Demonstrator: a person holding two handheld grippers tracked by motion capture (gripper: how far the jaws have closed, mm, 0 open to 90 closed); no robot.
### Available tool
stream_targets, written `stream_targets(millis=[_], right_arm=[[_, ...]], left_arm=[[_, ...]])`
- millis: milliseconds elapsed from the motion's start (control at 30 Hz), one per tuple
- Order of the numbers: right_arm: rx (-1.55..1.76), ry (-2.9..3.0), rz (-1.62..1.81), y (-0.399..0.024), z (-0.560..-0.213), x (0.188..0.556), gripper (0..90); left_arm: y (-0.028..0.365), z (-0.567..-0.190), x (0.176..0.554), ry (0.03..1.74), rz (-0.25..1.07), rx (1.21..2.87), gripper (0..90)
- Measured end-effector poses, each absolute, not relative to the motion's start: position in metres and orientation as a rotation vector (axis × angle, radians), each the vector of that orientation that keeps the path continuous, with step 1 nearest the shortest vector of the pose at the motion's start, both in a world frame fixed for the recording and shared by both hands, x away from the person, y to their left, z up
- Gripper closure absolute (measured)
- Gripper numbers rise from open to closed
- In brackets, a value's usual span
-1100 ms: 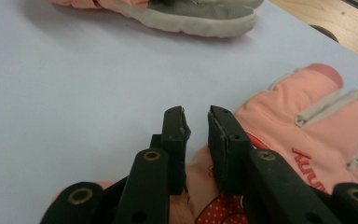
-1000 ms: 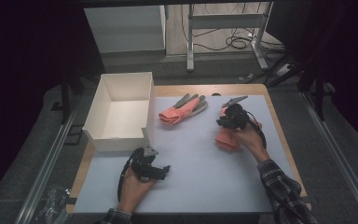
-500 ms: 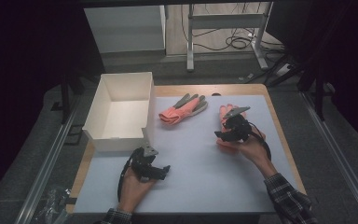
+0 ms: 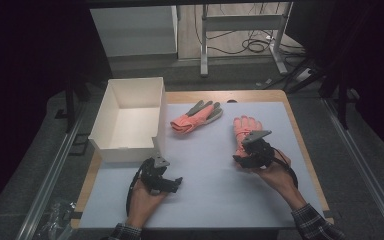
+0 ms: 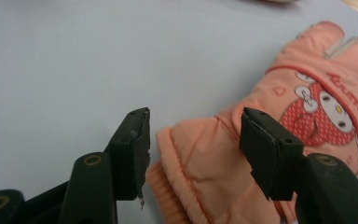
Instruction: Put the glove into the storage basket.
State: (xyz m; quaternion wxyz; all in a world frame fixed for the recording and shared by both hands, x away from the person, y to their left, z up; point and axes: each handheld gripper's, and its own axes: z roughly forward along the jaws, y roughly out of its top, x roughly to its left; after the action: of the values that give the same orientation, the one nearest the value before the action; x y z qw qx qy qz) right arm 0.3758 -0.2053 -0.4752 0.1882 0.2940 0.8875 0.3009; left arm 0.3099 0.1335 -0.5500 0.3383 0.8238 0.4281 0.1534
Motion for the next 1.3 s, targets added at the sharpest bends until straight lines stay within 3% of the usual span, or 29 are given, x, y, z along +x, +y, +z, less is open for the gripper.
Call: stream_targets(millis=[333,500,767,900,967,1100,1300], right_arm=[[0.996,2.395,0.892,-0.225,-0.464,0.401,42.2],[1.203,2.314,0.87,-0.235,-0.471,0.429,25.3],[1.404,2.217,0.967,-0.273,-0.477,0.436,28.1],[1.472,2.275,1.011,-0.27,-0.498,0.445,34.4],[1.513,2.294,1.078,-0.268,-0.505,0.449,45.0],[1.518,2.288,1.124,-0.262,-0.507,0.448,74.6],[1.295,2.278,0.879,-0.246,-0.466,0.436,78.4]], left_arm=[[0.133,-0.55,0.31,1.117,0.398,2.144,1.8],[0.133,-0.55,0.31,1.116,0.398,2.145,1.8],[0.133,-0.55,0.31,1.118,0.398,2.143,1.8],[0.133,-0.55,0.31,1.117,0.398,2.144,1.8],[0.133,-0.55,0.31,1.117,0.398,2.144,1.8],[0.133,-0.55,0.31,1.117,0.398,2.144,1.8],[0.133,-0.55,0.31,1.117,0.397,2.144,1.8]])
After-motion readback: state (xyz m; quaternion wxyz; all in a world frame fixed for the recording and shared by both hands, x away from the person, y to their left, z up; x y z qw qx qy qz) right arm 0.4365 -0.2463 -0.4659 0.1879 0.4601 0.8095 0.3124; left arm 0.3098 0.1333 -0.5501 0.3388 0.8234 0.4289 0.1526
